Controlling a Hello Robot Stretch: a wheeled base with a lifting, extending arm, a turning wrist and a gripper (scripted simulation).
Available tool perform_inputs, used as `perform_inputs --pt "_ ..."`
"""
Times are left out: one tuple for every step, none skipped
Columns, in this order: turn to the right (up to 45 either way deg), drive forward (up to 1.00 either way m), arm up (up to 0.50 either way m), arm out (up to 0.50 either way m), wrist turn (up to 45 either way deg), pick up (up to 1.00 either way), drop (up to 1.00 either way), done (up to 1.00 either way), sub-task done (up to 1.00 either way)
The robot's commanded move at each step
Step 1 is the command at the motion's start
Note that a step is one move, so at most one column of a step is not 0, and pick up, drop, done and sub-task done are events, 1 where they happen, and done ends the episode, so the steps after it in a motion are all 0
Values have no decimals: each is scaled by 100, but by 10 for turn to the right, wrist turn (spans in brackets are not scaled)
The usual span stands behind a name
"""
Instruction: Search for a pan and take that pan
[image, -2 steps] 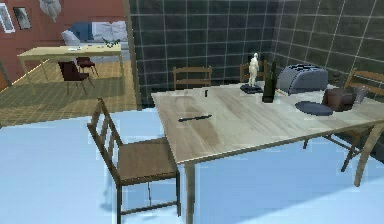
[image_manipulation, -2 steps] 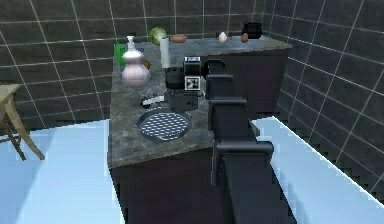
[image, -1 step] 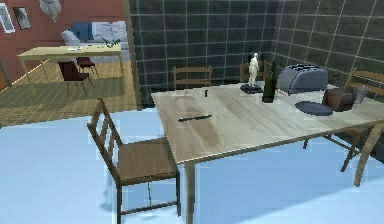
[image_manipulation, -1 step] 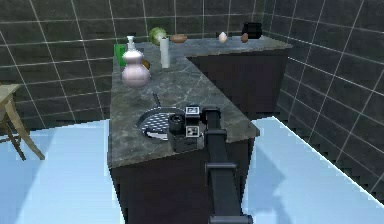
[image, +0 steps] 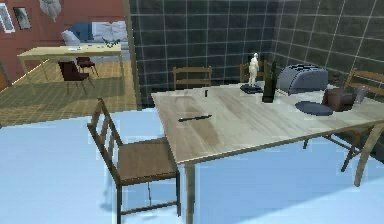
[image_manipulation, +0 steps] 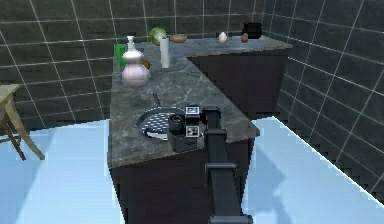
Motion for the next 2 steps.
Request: perform_inputs --pt "0 0 10 0 0 0 0 0 0" --pt "0 0 0 0 0 0 0 100 0"
